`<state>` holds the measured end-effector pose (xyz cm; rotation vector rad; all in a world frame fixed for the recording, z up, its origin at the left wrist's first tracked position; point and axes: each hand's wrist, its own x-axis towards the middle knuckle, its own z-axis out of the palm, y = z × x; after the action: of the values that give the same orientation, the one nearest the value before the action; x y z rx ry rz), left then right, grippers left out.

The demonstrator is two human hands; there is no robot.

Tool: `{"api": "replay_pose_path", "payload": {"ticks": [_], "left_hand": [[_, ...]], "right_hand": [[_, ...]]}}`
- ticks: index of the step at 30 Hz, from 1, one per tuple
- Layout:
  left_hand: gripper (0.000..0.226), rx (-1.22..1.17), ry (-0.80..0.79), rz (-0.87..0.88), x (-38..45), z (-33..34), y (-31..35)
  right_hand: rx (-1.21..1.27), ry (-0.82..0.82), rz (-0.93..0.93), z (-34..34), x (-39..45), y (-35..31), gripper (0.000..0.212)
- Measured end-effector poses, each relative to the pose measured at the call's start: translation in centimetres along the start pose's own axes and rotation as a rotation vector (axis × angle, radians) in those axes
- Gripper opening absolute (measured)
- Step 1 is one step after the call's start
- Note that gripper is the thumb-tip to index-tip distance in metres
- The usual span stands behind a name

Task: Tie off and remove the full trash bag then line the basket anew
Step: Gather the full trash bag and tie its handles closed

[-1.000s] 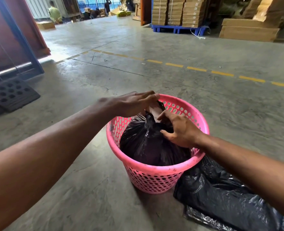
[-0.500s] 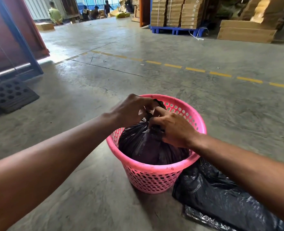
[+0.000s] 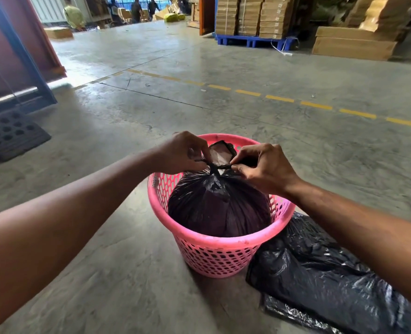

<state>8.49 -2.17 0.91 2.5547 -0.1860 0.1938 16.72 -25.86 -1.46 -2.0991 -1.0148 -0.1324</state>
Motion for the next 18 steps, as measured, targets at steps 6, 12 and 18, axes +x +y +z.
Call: {"api": "replay_pose_path", "payload": {"ticks": [6,12,18], "left_hand": [[0.018,0.038,-0.067,-0.027,-0.8,-1.5,-0.8],[0.02,0.183,-0.059,-0.13,-1.0,-2.0,-1.4],[0.023,0.329,-0.041,-0.142,-0.9,-1.4,-1.6]], "right_hand": [[-0.036,-0.071,0.036,-0.4,-0.2,0.7,0.007],[-0.178,-0.165,0.04,0.0,-0.4,1.1,0.01],[-0.16,-0.131,0.044,-1.4,-1.2,1.4,0.014]]}}
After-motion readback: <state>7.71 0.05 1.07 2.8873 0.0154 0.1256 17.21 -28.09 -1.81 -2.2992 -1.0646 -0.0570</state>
